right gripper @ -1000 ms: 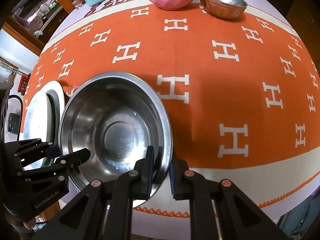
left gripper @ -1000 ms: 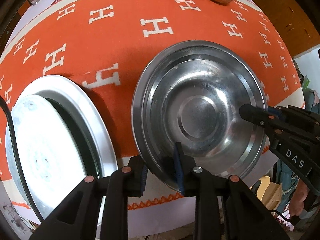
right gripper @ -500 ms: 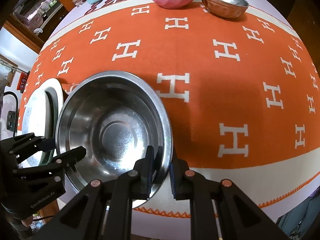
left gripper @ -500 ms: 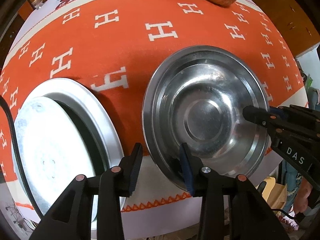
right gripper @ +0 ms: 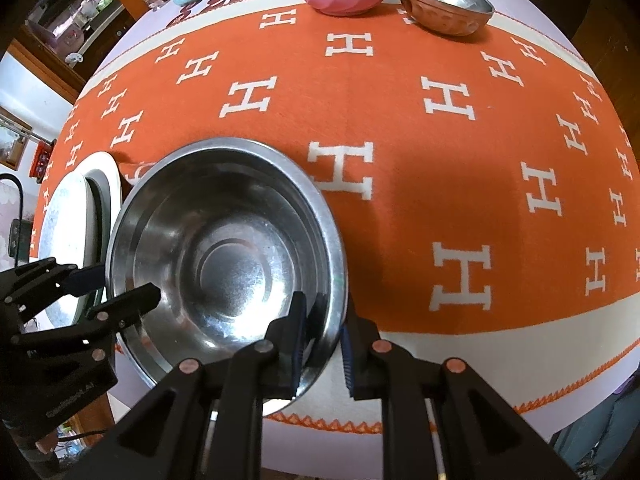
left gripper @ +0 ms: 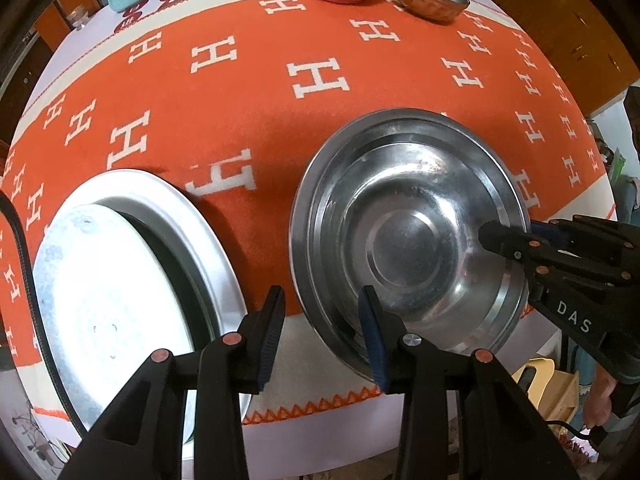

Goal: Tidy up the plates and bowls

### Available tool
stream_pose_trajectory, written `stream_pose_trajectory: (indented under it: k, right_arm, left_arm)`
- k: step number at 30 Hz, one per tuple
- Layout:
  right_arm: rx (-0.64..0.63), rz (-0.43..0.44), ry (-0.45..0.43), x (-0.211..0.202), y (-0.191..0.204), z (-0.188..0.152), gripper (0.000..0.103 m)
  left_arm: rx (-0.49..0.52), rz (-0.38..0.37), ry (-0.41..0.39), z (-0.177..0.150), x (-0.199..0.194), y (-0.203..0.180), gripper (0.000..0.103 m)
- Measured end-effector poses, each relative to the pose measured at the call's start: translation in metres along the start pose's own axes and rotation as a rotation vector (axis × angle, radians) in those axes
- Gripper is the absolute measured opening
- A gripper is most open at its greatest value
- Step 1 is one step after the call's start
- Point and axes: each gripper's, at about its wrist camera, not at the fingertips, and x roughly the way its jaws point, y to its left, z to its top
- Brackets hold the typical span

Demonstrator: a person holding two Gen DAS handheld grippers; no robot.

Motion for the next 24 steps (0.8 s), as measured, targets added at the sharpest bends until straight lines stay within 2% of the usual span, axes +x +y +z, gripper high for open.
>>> stream_pose_trajectory:
  k: [3,5,7,18,24]
  right_arm:
    - [0.003,-0.005,0.006,-0.001,-0.001,-0.001,0.019]
    - [0.009,0.003,0.006,-0.003,-0.003,-0.003,0.022]
    - [0.017,0.021,0.004,-0.007,-0.005,-0.004,0.025]
    - [0.002,0.066,-0.085,-0.055,-0.02,-0.011,0.026]
    - [0.003,0.08,-0.162,-0.089,-0.029,0.02,0.026]
  left_arm:
    - [0.0,0.01,-0.007,-0.002,-0.005,-0.001,0.04]
    - [-0.007,0.013,-0.017,-0.002,-0.009,-0.002,0.064]
    - [-0.017,0.014,-0.045,-0.003,-0.018,-0.002,0.069]
    - [-0.005,0.016,-0.163,0.0,-0.073,-0.019,0.073]
    - [0.042,0.055,-0.248,0.023,-0.113,-0.024,0.074]
